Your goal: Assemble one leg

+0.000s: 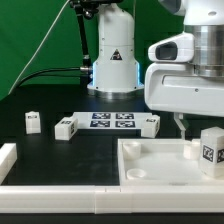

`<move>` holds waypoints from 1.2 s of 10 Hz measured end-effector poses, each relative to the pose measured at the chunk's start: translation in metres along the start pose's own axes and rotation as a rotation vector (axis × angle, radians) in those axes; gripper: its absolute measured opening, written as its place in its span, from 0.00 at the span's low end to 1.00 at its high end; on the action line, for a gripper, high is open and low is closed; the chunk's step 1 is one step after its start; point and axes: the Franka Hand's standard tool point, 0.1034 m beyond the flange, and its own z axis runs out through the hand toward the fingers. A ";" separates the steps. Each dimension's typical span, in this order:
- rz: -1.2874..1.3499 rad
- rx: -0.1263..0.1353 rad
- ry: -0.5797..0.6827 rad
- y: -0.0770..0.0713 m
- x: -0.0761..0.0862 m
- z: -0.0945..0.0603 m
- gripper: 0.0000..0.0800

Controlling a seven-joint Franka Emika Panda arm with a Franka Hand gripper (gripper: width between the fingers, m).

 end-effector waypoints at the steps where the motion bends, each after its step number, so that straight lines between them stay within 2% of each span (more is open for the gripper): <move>1: -0.147 -0.001 0.000 0.001 0.001 0.000 0.81; 4: -0.490 0.000 -0.004 -0.001 -0.001 0.000 0.81; 6: -0.567 0.001 -0.005 0.000 -0.002 0.001 0.81; 7: -0.567 0.001 -0.005 0.000 -0.002 0.001 0.69; 8: -0.567 0.001 -0.005 0.000 -0.002 0.001 0.51; 9: -0.557 0.002 -0.005 -0.001 -0.002 0.001 0.51; 10: -0.532 0.002 -0.005 -0.001 -0.002 0.001 0.36; 11: -0.514 0.002 -0.005 -0.001 -0.002 0.001 0.36; 12: -0.391 0.003 -0.003 -0.001 -0.002 0.001 0.36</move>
Offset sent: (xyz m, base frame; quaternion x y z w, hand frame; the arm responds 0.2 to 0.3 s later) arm -0.0024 0.0128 0.0019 0.0144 0.0047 -0.2571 0.9663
